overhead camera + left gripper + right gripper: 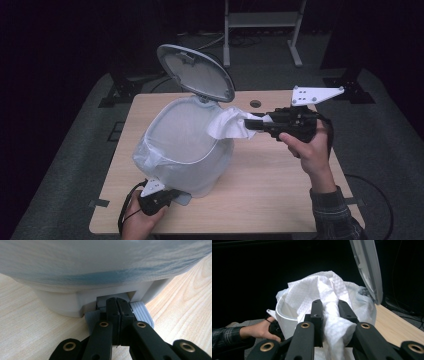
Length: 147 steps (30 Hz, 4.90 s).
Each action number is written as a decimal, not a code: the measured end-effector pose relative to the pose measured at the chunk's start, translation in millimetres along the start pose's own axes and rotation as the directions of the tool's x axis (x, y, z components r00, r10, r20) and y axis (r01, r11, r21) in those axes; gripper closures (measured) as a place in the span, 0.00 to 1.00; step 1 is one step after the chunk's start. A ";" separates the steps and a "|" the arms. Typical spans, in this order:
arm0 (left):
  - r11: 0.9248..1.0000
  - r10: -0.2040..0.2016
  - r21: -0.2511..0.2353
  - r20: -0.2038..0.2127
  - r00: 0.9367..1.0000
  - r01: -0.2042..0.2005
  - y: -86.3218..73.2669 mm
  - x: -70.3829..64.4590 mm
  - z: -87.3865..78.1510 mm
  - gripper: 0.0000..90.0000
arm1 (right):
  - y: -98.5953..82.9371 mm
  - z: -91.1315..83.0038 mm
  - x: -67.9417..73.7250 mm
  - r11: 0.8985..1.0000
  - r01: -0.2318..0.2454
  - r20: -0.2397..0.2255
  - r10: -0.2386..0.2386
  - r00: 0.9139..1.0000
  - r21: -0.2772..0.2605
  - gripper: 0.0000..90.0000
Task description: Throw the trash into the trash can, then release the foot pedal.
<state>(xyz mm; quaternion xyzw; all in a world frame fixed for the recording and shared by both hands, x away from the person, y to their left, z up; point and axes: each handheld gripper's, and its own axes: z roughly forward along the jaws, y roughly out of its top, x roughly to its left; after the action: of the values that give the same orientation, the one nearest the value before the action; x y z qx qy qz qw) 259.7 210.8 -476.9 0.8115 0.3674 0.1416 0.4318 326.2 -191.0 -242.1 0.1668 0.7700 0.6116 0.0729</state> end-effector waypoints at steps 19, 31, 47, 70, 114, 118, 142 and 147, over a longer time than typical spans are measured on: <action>1.000 0.000 -0.003 0.001 1.000 0.000 0.0 0.0 0.3 0.99 | 20.4 38.4 9.5 1.000 0.030 -0.031 -0.029 0.999 0.003 0.84; 1.000 0.001 -0.002 0.001 1.000 -0.001 0.0 0.0 0.2 0.99 | 31.0 66.6 13.5 0.999 0.038 -0.030 -0.037 0.999 0.015 0.84; 1.000 0.001 -0.003 0.001 1.000 -0.001 0.0 0.0 0.2 0.99 | 37.6 97.6 16.2 0.999 0.042 -0.017 -0.041 0.999 0.032 0.84; 1.000 0.006 -0.003 -0.001 1.000 -0.006 0.1 -0.5 0.4 0.99 | 39.1 147.4 27.7 0.995 0.062 0.020 -0.064 0.998 0.072 0.68; 0.999 -0.032 -0.006 0.014 0.999 0.032 -0.2 0.1 -0.6 0.96 | 6.2 68.1 29.5 0.999 0.038 0.078 -0.041 0.996 0.034 0.52; 1.000 -0.029 -0.004 0.023 0.999 0.029 0.2 0.0 -1.1 0.93 | -2.0 54.6 27.1 0.999 0.025 0.100 -0.028 0.995 0.033 0.52; 0.999 -0.014 -0.030 -0.056 0.998 0.013 -5.6 9.0 -37.0 0.31 | -82.6 -22.9 0.4 0.993 -0.097 0.293 0.072 0.953 0.070 0.44; 0.999 -0.010 -0.031 -0.070 0.998 0.008 -9.8 15.5 -40.0 0.25 | -102.9 -33.7 -5.4 0.989 -0.122 0.338 0.088 0.937 0.082 0.40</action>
<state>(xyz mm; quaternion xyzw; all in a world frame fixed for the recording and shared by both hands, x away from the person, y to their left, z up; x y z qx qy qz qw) 243.8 249.3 -462.7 0.7977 0.3835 0.1736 0.4319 303.3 -244.0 -333.9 0.3121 0.7666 0.5377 0.1607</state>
